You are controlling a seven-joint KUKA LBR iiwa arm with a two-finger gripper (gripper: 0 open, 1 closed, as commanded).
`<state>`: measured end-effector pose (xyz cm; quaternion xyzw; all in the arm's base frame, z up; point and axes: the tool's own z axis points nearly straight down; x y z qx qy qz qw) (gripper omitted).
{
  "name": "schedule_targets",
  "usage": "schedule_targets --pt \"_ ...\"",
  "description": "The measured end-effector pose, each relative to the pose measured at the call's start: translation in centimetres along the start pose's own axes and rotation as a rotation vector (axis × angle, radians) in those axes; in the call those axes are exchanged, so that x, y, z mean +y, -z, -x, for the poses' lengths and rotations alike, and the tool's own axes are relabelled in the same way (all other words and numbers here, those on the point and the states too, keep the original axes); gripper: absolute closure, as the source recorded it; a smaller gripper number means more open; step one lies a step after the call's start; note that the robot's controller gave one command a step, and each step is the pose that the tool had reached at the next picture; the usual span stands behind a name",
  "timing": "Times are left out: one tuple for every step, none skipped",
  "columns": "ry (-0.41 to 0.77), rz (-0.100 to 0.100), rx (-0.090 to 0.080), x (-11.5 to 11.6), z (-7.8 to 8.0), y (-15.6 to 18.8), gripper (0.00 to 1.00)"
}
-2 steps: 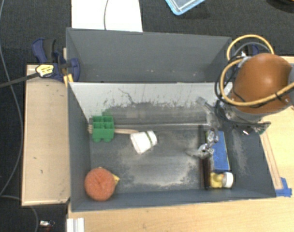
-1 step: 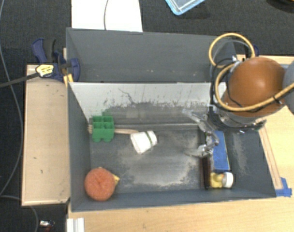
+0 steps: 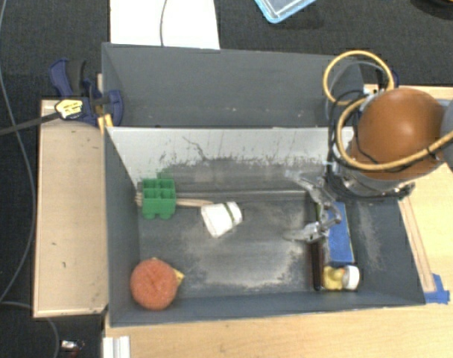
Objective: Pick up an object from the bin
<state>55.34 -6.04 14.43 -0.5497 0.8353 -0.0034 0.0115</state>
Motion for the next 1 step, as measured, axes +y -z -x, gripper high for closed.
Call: schedule_targets --pt "-0.236 -0.002 -0.003 -2.00 -3.86 2.69 0.00"
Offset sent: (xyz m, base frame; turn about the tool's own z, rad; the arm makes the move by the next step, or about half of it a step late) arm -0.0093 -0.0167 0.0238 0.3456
